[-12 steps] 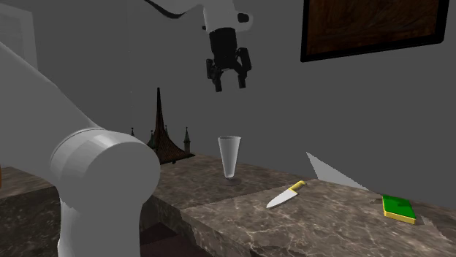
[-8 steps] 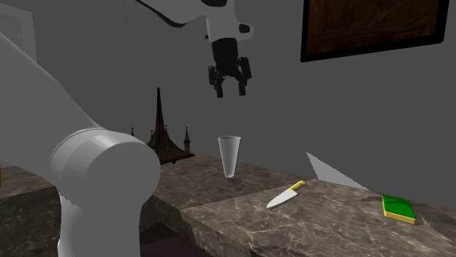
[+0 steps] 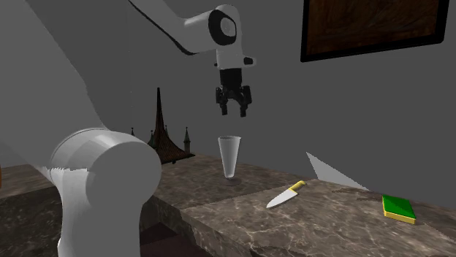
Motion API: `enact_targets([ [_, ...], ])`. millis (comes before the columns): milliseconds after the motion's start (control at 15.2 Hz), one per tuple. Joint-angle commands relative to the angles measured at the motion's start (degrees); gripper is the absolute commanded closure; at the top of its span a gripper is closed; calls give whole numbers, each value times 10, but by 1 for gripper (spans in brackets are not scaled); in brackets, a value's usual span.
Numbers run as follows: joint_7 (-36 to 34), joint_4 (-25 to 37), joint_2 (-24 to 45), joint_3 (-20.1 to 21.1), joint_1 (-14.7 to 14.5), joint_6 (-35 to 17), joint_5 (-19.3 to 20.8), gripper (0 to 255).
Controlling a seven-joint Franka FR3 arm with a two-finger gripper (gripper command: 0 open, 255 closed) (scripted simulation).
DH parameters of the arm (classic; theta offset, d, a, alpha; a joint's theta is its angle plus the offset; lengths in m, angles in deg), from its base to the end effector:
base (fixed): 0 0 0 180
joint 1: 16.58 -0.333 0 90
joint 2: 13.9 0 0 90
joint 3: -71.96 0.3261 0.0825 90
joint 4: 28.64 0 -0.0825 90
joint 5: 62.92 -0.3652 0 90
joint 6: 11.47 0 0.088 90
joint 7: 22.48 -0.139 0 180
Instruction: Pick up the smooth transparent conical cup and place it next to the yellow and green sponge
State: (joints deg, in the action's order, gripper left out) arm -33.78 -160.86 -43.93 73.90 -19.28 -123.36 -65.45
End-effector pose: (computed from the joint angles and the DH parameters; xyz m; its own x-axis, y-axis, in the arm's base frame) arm 0.3911 0.0377 0.5378 0.9779 -0.1349 0.1597 -0.1270 -0.9902 -0.0587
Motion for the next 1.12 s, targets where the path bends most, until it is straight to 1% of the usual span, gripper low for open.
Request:
enact_targets([
  [0, -10, 5, 34, 3, -3, -31, -11, 0],
  [330, -34, 32, 128, 13, -11, -102, -39, 0],
  [726, -57, 90, 249, 22, -21, -172, -71, 0],
  [792, -58, 96, 260, 23, -22, -177, -74, 0],
  [1056, -57, 86, 278, 26, -24, -205, -76, 0],
])
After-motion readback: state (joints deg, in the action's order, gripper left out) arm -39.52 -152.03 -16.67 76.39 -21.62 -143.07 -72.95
